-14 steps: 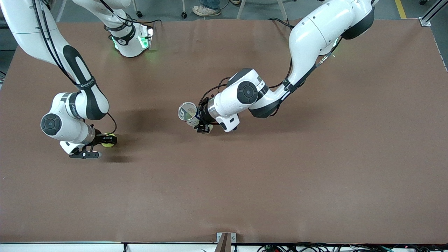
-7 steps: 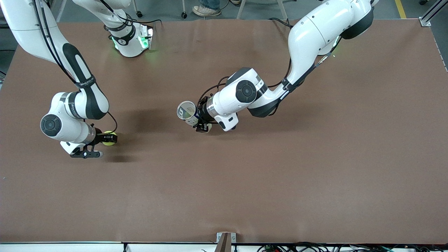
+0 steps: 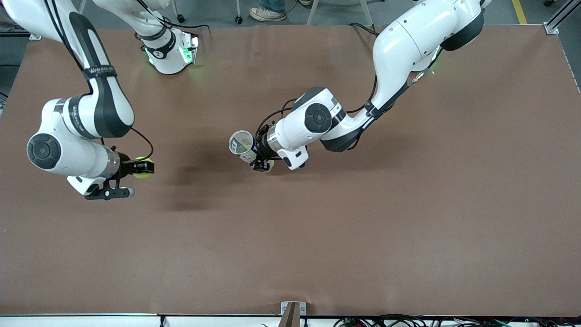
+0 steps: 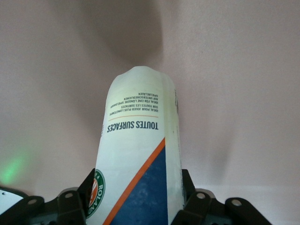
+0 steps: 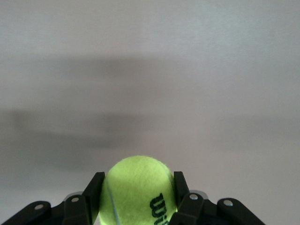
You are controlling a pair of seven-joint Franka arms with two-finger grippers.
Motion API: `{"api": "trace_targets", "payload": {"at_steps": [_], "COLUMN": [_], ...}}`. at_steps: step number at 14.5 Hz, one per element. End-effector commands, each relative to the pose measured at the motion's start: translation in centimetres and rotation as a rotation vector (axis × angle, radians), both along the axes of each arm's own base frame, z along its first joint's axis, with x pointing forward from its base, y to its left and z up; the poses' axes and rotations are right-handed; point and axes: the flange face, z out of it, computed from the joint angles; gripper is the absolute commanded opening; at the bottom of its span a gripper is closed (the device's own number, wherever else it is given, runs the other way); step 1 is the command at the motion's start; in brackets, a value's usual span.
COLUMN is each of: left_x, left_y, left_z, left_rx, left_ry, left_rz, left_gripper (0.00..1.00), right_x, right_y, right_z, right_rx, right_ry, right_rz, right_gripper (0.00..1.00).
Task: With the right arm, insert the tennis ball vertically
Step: 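Bring the second ball to the can opening and release it with the right gripper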
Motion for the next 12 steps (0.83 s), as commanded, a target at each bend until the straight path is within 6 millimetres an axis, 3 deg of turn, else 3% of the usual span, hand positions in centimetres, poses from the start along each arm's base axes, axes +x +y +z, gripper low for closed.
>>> {"api": "trace_targets", "payload": {"at_steps": [1, 7, 10, 12], "left_x": [0.0, 0.0, 0.0, 0.0], "left_y": [-0.3, -0.4, -0.4, -0.4], "left_z": [0.4, 0.5, 0.5, 0.6], "left_rx": [-0.003, -0.006, -0.007, -0.008], "left_ry": [0.002, -0.001, 0.0, 0.0], "left_rz": [0.011, 0.011, 0.012, 0.014], "left_gripper": [0.71, 0.71, 0.71, 0.71], "right_x": [-1.1, -2.9, -3.7, -3.7], "right_y": [4.4, 18.5, 22.0, 22.6], "right_z": [2.5, 10.1, 12.0, 12.4], "right_rx": [0.003, 0.04, 0.05, 0.053], "right_ry": [0.011, -0.026, -0.052, -0.057], "right_rz": [-0.059, -0.26, -0.293, -0.313], "right_gripper": [0.37, 0.37, 0.37, 0.37]}}
